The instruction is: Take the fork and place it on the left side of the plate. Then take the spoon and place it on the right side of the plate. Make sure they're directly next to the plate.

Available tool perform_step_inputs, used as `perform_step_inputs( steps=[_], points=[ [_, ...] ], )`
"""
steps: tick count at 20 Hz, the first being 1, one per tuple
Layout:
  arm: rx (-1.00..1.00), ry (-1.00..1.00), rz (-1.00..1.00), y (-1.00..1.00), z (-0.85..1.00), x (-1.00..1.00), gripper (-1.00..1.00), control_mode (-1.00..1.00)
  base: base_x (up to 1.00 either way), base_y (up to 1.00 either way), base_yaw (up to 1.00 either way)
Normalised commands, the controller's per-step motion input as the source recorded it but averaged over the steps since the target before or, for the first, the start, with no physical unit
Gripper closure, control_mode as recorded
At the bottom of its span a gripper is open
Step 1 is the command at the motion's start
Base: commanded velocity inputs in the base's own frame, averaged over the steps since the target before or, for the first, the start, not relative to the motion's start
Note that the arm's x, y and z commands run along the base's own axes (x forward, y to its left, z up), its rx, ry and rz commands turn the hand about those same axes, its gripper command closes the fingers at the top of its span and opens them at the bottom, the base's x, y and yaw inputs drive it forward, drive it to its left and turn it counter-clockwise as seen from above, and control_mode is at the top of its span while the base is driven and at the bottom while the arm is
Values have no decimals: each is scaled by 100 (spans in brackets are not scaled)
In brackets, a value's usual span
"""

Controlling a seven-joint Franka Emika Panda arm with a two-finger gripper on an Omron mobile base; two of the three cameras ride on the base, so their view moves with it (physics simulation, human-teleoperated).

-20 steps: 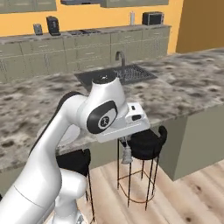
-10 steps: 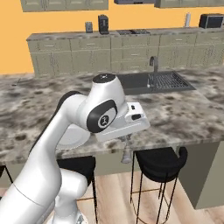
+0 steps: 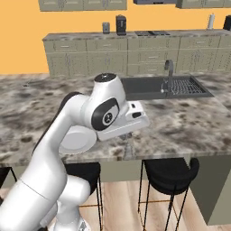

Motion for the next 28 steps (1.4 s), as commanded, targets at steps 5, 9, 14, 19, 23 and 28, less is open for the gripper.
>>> perform_step_inputs(
  steps=[5, 9, 14, 19, 23, 28],
  points=[
    [0, 1, 0, 62, -30, 84, 100, -100, 0, 0, 0],
    [2, 1, 0, 63, -38, 78, 100, -100, 0, 0, 0],
    [3, 2, 0, 42, -47, 63, 100, -100, 0, 0, 0],
    [-1, 11, 0, 4, -49, 23, 100, -100, 0, 0, 0],
    [0, 7, 0, 20, -45, 45, 100, -100, 0, 0, 0],
    [0, 8, -1, 36, -41, 49, 100, -100, 0, 0, 0]
  ],
)
